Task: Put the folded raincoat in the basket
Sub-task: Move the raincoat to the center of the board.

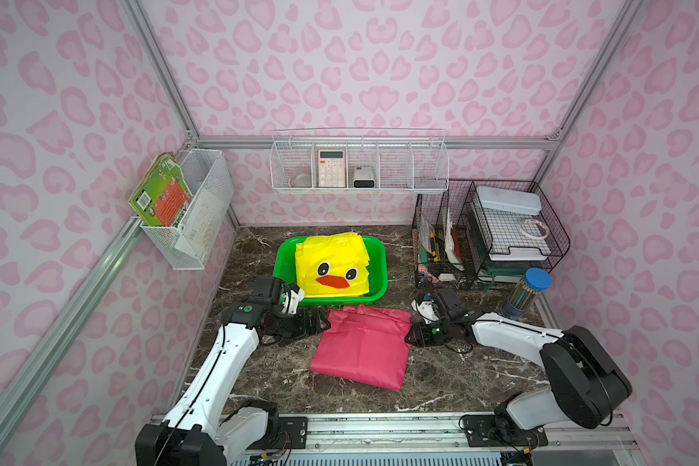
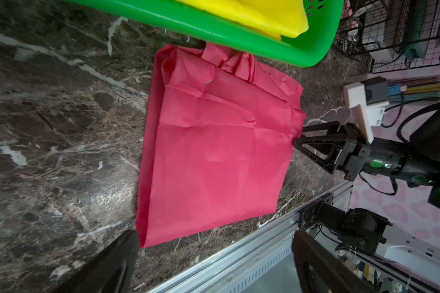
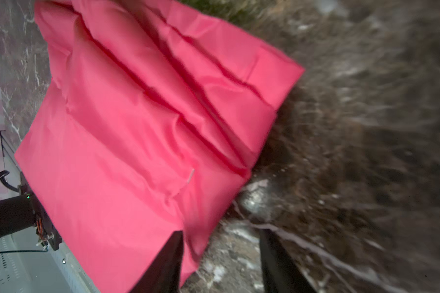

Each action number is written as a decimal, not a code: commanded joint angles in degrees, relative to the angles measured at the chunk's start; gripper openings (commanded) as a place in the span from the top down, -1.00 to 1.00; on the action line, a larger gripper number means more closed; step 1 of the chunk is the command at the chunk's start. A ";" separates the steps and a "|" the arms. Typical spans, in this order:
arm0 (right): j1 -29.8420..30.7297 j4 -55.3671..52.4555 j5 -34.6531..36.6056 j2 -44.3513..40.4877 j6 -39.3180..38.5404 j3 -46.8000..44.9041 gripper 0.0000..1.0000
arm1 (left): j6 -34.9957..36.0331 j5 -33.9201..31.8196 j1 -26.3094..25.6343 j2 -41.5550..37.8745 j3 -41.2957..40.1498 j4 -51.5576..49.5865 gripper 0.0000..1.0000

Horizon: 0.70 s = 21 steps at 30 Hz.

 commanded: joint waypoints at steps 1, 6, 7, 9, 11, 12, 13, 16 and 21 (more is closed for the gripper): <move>-0.41 -2.08 0.22 -2.76 0.73 -0.08 -0.22 | 0.02 0.22 -1.32 2.02 -0.67 2.40 -0.98; -0.32 -0.64 -2.96 -7.72 5.83 -2.10 -0.26 | -0.08 -1.03 -2.30 6.34 -2.00 5.25 -0.98; -0.33 0.29 -3.89 -8.51 7.11 -2.90 -0.26 | -0.08 -1.62 -2.23 7.11 -2.28 5.90 -0.98; -0.17 1.81 -4.98 -9.78 9.25 -4.47 -0.27 | 0.01 -2.65 -2.25 8.67 -2.56 6.27 -0.98; 0.27 2.85 -5.04 -10.72 10.60 -5.86 -0.27 | -0.31 -3.85 -2.27 10.38 -2.19 5.73 -0.97; 0.52 3.11 -4.79 -11.03 11.15 -6.34 -0.28 | -0.47 -3.87 -2.25 11.24 -1.86 5.66 -0.98; 0.86 3.55 -4.82 -11.19 11.67 -6.86 -0.28 | -0.75 -3.70 -2.32 12.13 -1.76 5.56 -0.98; 1.79 5.01 -4.63 -11.26 13.13 -8.35 -0.32 | -2.03 -3.95 -2.25 14.21 -1.83 5.98 -0.98; 3.51 8.13 -4.66 -10.07 15.11 -9.73 -0.33 | -4.06 -2.34 -2.34 16.68 -3.78 8.30 -0.98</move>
